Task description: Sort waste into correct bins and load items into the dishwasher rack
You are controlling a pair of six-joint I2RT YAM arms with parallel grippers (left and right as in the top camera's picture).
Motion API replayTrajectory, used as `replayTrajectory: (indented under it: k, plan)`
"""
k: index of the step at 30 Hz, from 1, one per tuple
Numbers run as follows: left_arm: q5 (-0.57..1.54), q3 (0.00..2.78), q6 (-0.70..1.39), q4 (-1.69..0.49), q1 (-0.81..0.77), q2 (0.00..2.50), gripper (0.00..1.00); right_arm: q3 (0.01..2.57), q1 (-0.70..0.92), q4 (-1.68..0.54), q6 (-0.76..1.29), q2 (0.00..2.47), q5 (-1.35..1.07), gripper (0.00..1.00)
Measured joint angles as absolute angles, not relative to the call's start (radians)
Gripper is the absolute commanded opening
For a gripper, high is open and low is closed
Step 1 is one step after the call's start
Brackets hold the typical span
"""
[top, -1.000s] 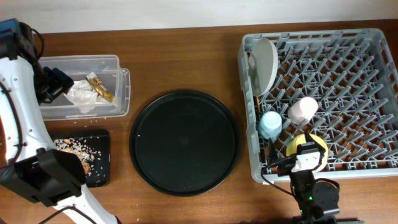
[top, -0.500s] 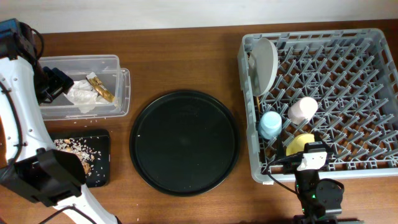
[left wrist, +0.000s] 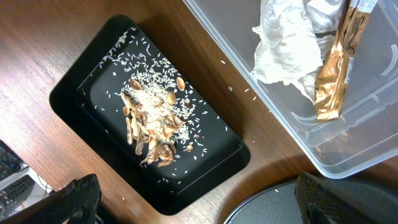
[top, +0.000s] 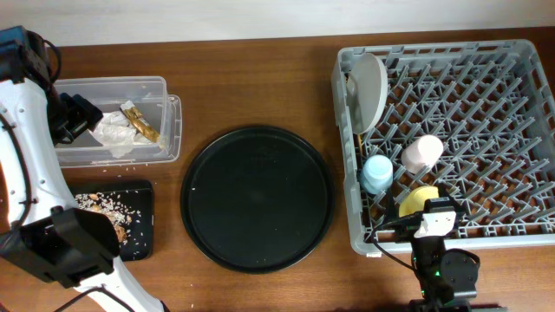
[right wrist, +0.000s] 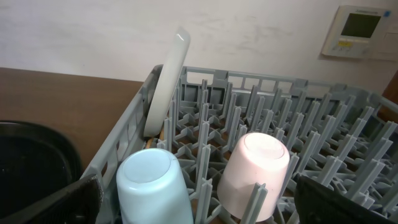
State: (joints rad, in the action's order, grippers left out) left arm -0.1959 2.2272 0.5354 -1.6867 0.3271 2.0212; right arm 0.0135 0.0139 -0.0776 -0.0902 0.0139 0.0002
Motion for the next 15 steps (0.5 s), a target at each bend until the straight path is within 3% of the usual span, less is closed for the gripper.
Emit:
replayTrajectory:
  k: [15]
  plan:
    - [-0.125, 2.125, 0.535, -1.638, 0.253, 1.892, 0.99, 0.014, 0.014, -0.078, -0.091, 0.014, 0.001, 0.99]
